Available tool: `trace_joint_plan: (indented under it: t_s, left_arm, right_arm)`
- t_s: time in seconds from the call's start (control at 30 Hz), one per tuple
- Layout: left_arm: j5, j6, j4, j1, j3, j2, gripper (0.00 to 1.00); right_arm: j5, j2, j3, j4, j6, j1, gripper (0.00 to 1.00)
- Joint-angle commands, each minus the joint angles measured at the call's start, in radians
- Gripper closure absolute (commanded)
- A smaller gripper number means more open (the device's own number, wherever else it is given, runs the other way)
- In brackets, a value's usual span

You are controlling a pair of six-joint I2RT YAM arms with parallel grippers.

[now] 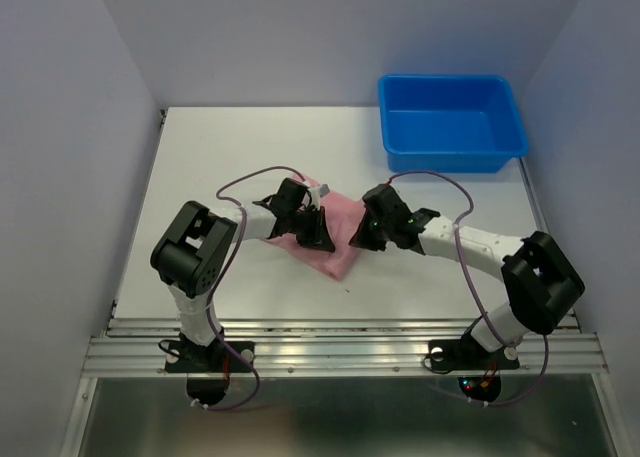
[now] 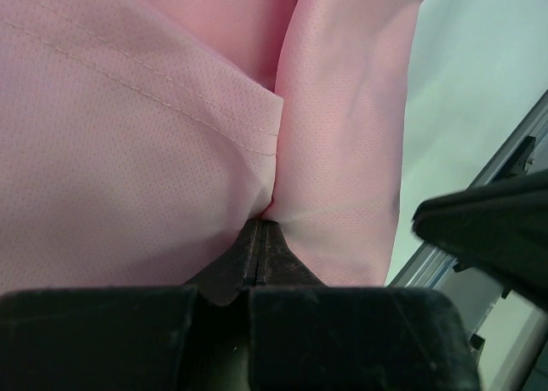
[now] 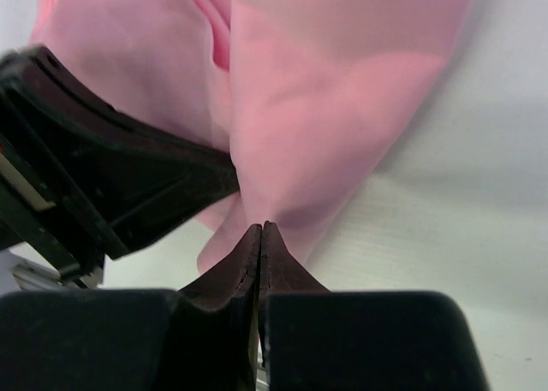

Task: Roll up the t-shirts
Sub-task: Roll the T-shirt to the center of the board.

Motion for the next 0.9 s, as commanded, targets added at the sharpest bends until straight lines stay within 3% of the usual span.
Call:
trace_joint_plan:
  t_s: [0.0, 0.33, 0.4, 0.43, 0.5, 0.6, 0.67, 0.7, 0.73, 0.77, 0.87]
  left_arm:
    - [-0.011, 0.0, 0.003, 0.0, 0.027, 0.003, 1.0]
    - [-0.017, 0.017, -0.061, 0.0, 0.042, -0.107, 0.98]
    - [-0.034, 0.035, -0.084, 0.002, 0.059, -0.141, 0.83]
    - [-0.059, 0.042, -0.131, 0.002, 0.063, -0.174, 0.66]
    - [-0.092, 0.057, -0.176, 0.0, 0.074, -0.22, 0.55]
    - [-0.114, 0.062, -0.207, 0.002, 0.065, -0.274, 0.51]
    - [-0.116, 0.057, -0.21, 0.002, 0.051, -0.296, 0.57]
    - [-0.109, 0.054, -0.208, 0.0, 0.033, -0.307, 0.68]
    - [-0.088, 0.048, -0.204, 0.0, 0.022, -0.322, 0.95]
    - [-0.074, 0.043, -0.199, -0.001, 0.001, -0.325, 1.0]
    - [-0.019, 0.017, -0.149, -0.004, -0.064, -0.337, 1.0]
  right_arm:
    - [-0.016, 0.002, -0.029, 0.047, 0.036, 0.054, 0.99]
    - [0.039, 0.18, 0.061, 0.095, 0.044, 0.081, 0.99]
    - [0.043, 0.203, 0.078, 0.085, 0.043, 0.081, 0.99]
    - [0.048, 0.22, 0.086, 0.081, 0.046, 0.081, 0.99]
    - [0.053, 0.228, 0.084, 0.082, 0.053, 0.081, 0.99]
    - [0.059, 0.223, 0.08, 0.081, 0.061, 0.081, 0.99]
    - [0.065, 0.214, 0.077, 0.075, 0.059, 0.081, 0.99]
    - [0.066, 0.21, 0.077, 0.073, 0.061, 0.081, 0.99]
    - [0.069, 0.207, 0.075, 0.073, 0.061, 0.081, 0.99]
    - [0.071, 0.202, 0.075, 0.07, 0.061, 0.081, 0.99]
    - [0.071, 0.196, 0.077, 0.065, 0.062, 0.081, 0.99]
